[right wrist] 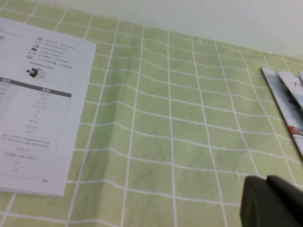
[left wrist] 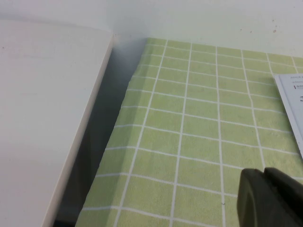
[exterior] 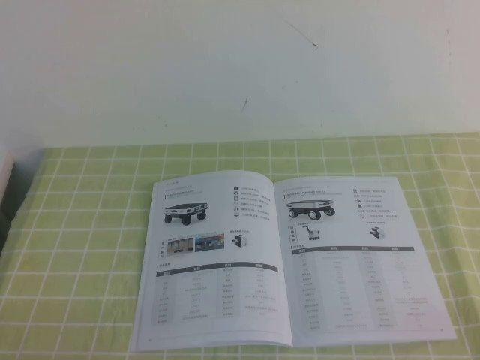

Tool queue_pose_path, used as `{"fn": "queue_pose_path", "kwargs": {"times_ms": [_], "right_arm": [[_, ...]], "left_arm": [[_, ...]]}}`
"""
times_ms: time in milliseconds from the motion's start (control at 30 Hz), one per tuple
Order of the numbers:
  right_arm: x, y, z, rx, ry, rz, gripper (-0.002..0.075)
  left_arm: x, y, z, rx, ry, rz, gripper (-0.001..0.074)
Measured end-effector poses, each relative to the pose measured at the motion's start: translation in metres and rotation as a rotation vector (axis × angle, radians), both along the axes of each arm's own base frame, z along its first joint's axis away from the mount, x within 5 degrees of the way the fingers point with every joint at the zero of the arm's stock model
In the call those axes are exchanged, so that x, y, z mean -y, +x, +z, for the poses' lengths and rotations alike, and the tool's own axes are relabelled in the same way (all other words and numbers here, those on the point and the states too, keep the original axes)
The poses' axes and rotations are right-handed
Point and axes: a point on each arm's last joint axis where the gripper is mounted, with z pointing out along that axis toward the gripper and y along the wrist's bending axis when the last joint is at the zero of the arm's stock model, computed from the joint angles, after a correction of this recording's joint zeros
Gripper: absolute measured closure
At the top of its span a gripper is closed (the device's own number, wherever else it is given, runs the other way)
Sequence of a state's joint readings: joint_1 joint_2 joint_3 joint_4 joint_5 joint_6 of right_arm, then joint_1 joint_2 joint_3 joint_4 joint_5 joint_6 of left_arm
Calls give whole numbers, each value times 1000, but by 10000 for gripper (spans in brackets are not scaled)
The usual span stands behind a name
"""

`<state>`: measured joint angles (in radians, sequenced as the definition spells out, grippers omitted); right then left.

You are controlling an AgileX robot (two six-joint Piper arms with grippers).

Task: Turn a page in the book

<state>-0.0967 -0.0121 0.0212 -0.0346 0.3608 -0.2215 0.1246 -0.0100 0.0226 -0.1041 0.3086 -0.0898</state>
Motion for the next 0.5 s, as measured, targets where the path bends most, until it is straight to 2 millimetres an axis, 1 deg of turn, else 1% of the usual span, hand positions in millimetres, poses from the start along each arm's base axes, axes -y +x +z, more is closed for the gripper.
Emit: {"fn": "queue_pose_path", "kwargs": {"times_ms": [500], "right_arm": [[0, 0, 0, 0, 0, 0, 718]], "left_arm": [[0, 0, 0, -4, 5, 0, 738]]}}
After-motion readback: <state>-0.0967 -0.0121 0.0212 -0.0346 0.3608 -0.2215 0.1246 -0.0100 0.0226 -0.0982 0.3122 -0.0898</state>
